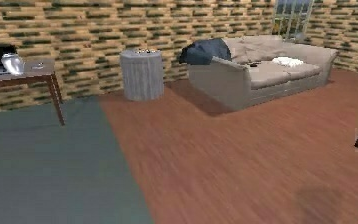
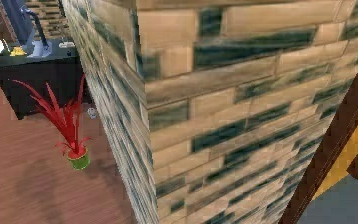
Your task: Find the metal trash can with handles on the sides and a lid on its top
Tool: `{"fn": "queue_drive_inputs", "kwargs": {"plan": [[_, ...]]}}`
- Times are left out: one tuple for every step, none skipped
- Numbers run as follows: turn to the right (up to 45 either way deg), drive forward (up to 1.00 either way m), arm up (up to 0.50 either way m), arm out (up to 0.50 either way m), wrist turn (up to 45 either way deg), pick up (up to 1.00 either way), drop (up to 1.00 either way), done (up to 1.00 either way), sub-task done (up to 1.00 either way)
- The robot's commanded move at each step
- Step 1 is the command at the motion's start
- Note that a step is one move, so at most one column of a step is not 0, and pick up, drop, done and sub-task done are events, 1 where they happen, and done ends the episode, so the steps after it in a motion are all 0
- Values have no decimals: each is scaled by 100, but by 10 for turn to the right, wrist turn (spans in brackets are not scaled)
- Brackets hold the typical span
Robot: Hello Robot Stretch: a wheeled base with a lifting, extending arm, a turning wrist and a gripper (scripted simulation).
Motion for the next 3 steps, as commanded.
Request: {"fn": "queue_drive_inputs", "kwargs": {"plan": [[0,20,0,0,0,0,0,0,0],[240,0,0,0,0,0,0,0,0],[0,100,0,0,0,0,0,0,0]]}}
